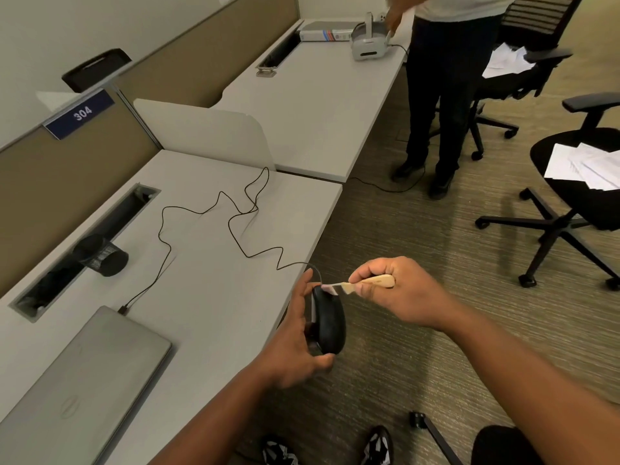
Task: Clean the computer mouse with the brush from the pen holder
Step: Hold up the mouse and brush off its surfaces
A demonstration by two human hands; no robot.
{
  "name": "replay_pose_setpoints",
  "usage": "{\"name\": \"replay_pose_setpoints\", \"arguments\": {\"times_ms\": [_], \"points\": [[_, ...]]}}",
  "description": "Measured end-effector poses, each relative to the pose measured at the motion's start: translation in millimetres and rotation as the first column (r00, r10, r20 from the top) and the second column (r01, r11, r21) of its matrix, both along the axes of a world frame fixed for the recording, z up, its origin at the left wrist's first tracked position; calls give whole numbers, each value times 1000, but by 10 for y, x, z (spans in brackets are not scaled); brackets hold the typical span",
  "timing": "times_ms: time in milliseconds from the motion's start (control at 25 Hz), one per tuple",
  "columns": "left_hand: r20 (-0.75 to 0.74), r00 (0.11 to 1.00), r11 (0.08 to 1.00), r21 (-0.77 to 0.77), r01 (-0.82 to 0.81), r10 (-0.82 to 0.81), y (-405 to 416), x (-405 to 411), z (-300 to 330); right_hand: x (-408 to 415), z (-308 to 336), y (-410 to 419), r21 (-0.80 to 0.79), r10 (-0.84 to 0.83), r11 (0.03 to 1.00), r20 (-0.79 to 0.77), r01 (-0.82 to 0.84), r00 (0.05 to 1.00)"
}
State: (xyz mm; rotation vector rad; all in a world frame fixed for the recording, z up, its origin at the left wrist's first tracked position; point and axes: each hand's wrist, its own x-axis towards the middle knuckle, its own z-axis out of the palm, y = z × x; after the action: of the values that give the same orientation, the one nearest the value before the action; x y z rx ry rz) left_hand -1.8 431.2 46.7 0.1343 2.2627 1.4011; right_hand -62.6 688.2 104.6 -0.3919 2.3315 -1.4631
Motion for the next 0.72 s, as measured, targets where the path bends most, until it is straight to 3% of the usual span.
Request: {"name": "replay_pose_setpoints", "arguments": {"times_ms": [280,440,720], "points": [[-14,1000,1000,24,-17,17,-14,25,-37,-21,-31,62,224,18,975,2,-18,1000],[8,999,996,78,-33,32,-3,5,-18,16,-43,59,8,-74,997,-90,75,993],[17,997,987,145,-72,70,2,-28,-42,56,-52,141,87,149,985,-18,-147,989]]}}
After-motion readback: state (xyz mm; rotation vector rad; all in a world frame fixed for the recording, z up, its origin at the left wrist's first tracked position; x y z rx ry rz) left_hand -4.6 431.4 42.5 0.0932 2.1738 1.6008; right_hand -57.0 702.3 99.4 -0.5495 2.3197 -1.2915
